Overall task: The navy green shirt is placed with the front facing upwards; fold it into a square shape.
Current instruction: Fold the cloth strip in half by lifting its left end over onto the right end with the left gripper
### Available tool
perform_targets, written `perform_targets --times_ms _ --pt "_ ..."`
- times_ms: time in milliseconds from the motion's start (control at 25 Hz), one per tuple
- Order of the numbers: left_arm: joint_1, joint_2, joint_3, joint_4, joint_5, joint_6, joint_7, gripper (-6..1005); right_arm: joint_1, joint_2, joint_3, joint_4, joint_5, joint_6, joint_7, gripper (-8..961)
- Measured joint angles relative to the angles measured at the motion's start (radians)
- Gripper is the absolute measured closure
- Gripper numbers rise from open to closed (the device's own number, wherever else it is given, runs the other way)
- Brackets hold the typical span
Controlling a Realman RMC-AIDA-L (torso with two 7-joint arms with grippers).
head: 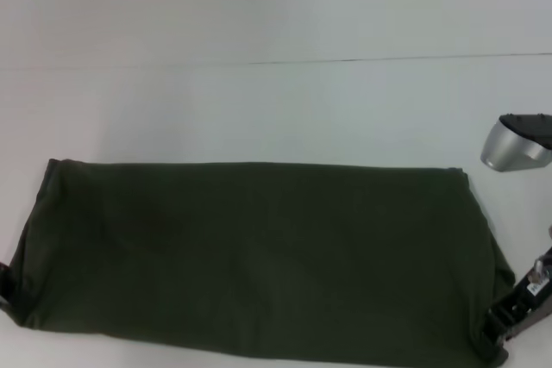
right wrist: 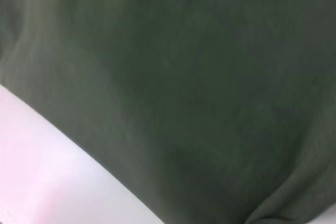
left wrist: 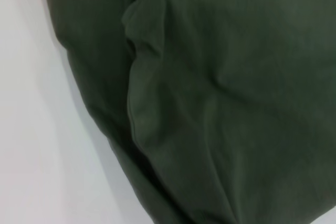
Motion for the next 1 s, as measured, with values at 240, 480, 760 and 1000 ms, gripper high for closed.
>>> perform_targets --times_ms 240,480,760,1000 --pt "0.002 -0.001 0.005 0.000 0.000 -0.012 -0.008 986 -0.006 0.003 -0.005 -0.004 0.000 0.003 -0.005 901" --pt "0.004 -0.001 0.005 0.004 0.000 -0.038 -0.028 986 -0.003 -0.003 -0.001 -0.006 0.003 -0.011 -0.001 898" --pt "0.025 0.000 -0.002 0.047 0.001 -0.064 -0.058 986 -0.006 -0.030 0.010 -0.006 0.006 -0.049 -0.003 777" --pt "0.034 0.002 -0.006 0.083 0.001 -0.079 -0.087 978 -0.006 -0.066 0.159 -0.034 0.009 -0.131 -0.066 530"
